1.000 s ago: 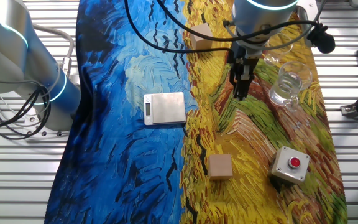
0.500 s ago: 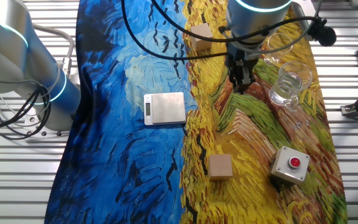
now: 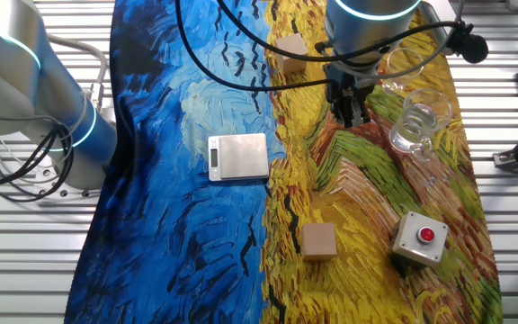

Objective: Pour the water from one cup into another empty cup

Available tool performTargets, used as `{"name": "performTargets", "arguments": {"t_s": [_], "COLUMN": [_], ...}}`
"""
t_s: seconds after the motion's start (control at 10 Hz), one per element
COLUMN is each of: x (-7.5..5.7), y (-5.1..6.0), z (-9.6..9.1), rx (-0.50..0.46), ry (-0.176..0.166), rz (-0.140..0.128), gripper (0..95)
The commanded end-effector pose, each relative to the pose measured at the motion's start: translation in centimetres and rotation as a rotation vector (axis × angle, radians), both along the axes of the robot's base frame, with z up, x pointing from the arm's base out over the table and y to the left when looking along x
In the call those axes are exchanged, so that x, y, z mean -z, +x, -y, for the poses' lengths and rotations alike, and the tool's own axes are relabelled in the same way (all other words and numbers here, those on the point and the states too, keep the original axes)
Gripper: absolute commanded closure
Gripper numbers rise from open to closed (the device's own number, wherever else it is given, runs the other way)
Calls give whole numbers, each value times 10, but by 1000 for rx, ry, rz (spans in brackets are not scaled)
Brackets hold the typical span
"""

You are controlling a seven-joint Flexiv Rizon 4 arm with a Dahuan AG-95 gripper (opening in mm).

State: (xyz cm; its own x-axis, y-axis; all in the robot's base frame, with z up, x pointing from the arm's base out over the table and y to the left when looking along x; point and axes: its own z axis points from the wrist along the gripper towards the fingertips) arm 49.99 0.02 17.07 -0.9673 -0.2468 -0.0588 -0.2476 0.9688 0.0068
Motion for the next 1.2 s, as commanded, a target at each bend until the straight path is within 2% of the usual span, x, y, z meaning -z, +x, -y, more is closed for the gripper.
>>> {"name": "performTargets", "arguments": {"t_s": [0.1, 0.6, 0.9, 1.2], "x": [0, 1, 10, 8], "y": [0, 1, 10, 18], "z": [0, 0, 3, 4], "rx": [1, 0, -17, -34], "ry": [1, 0, -3, -4], "rz": [0, -1, 3, -1], "gripper": [950, 950, 950, 950]}}
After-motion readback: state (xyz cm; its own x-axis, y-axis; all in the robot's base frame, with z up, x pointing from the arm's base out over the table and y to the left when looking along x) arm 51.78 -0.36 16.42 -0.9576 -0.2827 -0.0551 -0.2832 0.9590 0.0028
